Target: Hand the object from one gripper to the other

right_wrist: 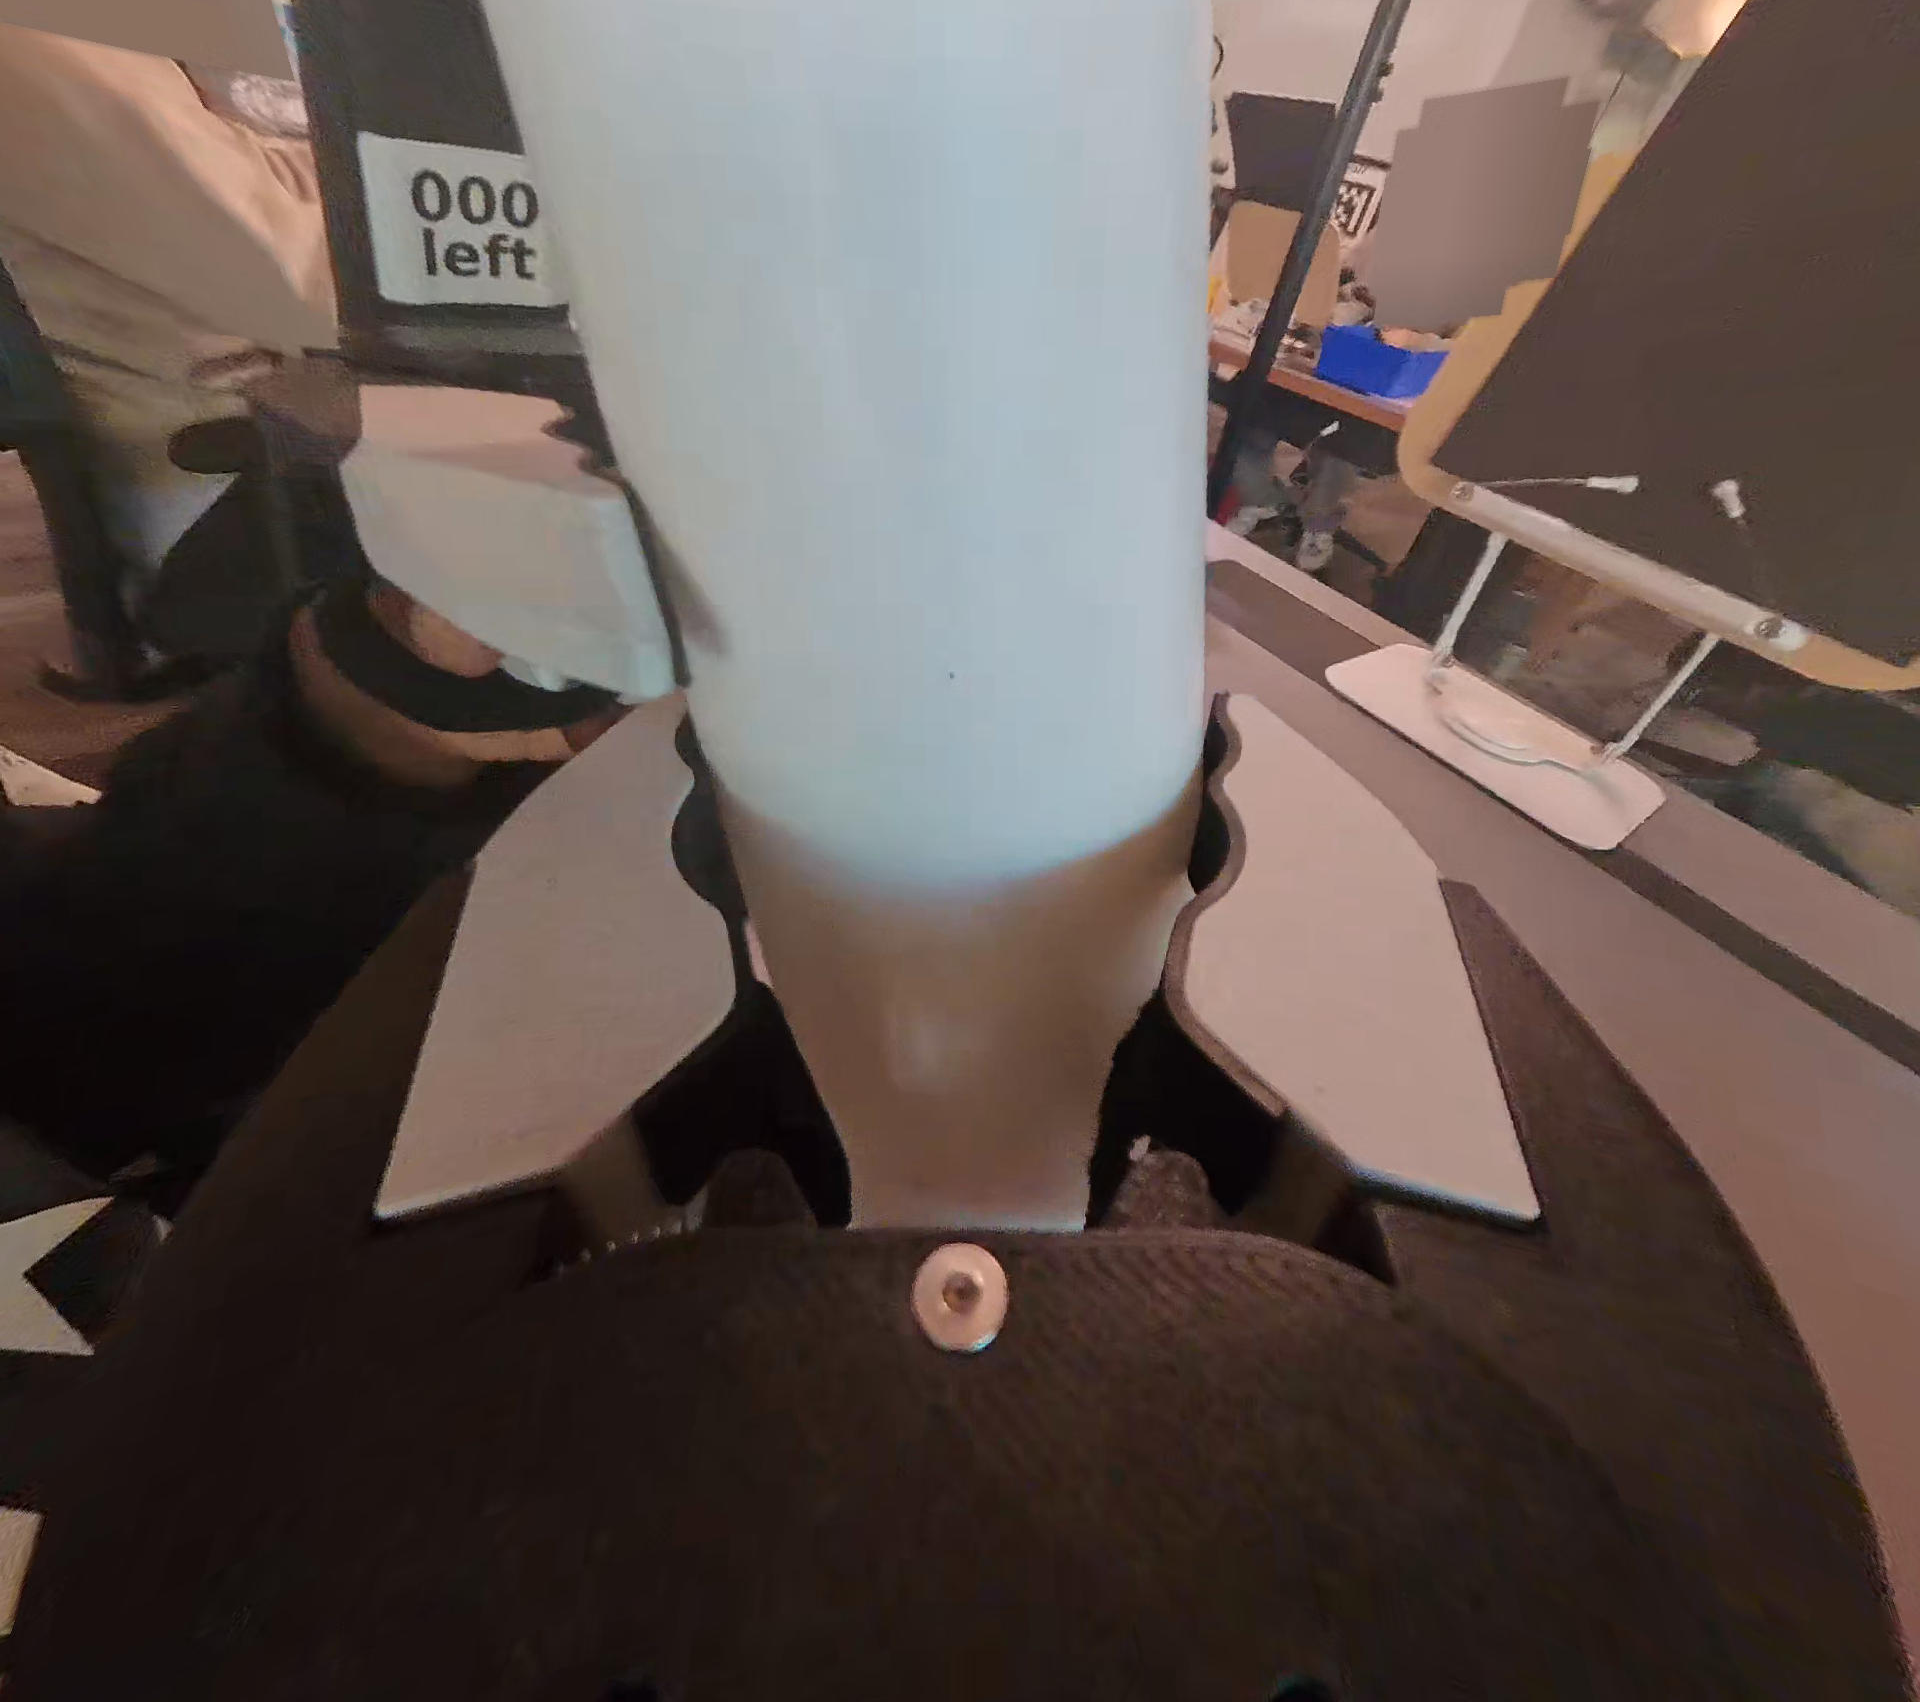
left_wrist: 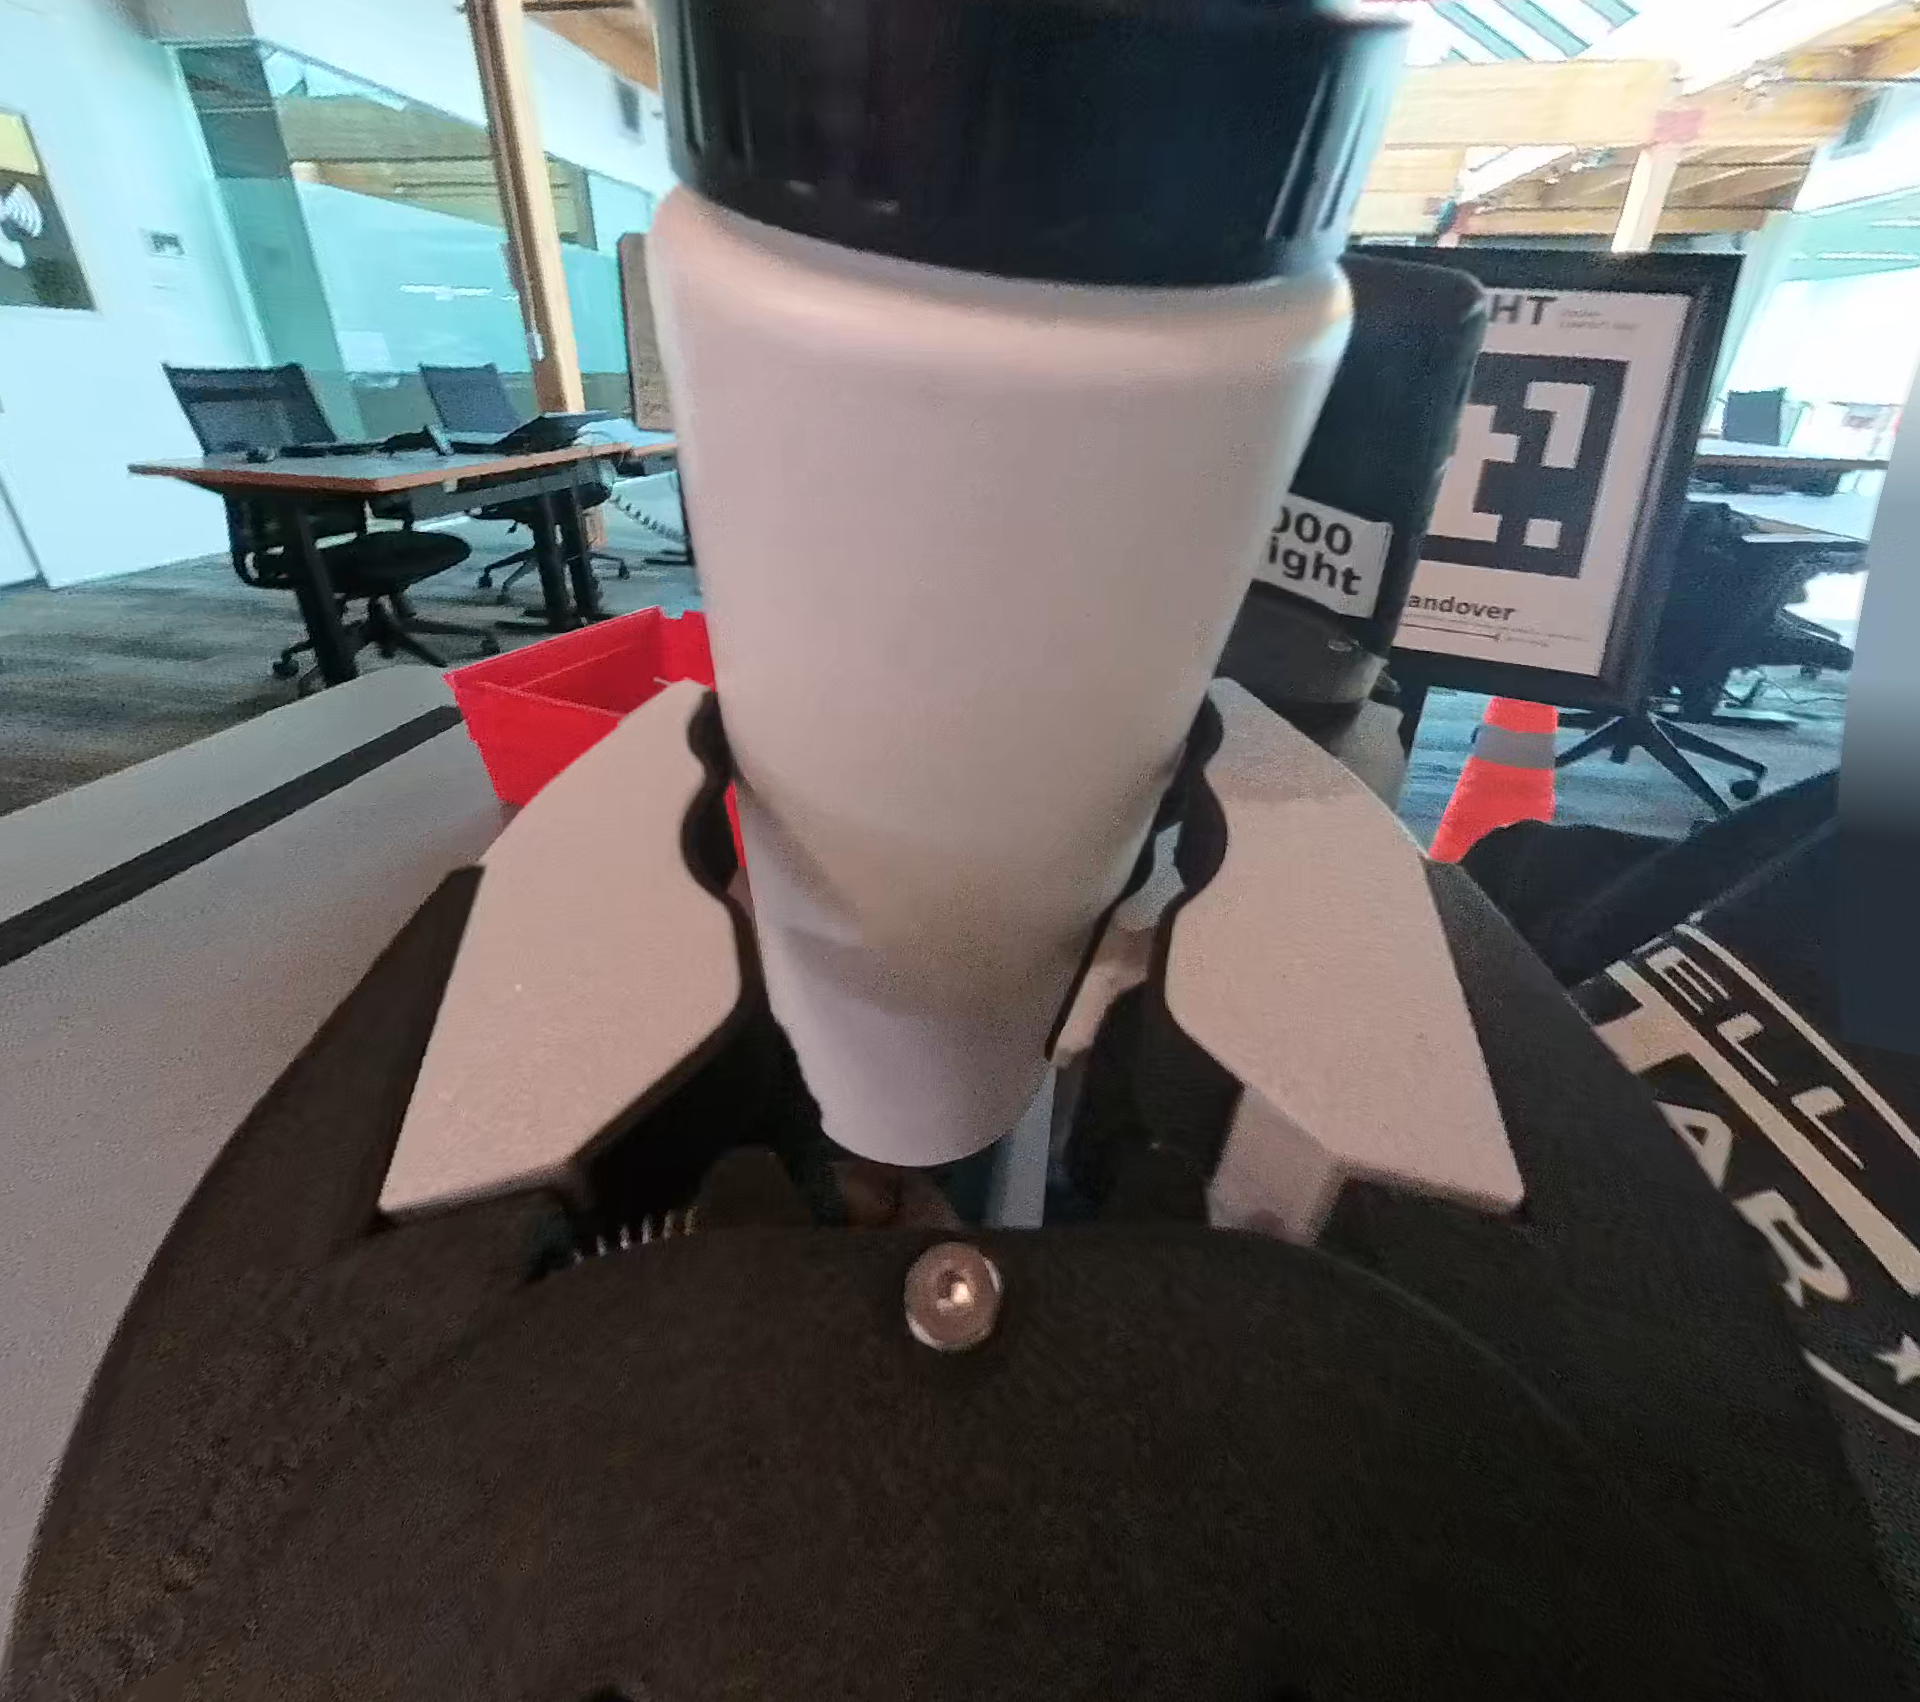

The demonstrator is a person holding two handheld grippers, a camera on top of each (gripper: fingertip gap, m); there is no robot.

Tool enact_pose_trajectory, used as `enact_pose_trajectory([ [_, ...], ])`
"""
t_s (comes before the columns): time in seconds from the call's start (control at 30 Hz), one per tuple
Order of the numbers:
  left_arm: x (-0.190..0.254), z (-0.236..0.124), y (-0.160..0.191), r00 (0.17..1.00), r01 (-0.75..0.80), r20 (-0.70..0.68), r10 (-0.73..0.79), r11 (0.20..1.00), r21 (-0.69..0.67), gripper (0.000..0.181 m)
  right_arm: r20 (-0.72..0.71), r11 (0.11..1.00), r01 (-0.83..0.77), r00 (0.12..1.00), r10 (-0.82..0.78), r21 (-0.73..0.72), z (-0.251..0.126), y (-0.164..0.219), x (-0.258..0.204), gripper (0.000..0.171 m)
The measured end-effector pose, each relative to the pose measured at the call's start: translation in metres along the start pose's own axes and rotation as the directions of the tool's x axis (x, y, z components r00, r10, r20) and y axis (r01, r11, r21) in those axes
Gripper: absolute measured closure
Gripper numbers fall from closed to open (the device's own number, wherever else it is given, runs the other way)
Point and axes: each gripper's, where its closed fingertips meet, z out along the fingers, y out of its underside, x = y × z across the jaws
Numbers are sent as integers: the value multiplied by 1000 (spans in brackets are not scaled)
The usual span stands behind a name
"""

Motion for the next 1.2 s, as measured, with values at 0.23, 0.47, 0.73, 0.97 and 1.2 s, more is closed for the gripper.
enact_pose_trajectory([
  [0.23, 24, -18, -8, 960, 105, -257, -107, 994, -22, 99, 386, 992, -123, 915, 118, -11, -18, -9, -37, 79],
  [0.47, 40, -17, -11, 891, 190, -420, -170, 982, 5, 99, 702, 912, -389, 612, 364, -133, -22, -8, -64, 75],
  [0.73, 11, -13, -16, 969, 133, -222, -110, 987, 88, 96, 554, 902, -431, 743, 375, -33, -11, -12, -34, 80],
  [0.97, -1, -6, -12, 998, -40, 49, 38, 998, 44, 87, 174, 975, -217, 963, 207, 41, -3, -5, -4, 80],
  [1.2, 9, -11, -13, 997, -57, -42, 58, 998, 39, 101, 158, 997, -45, 986, 53, -55, -5, 3, -19, 86],
])
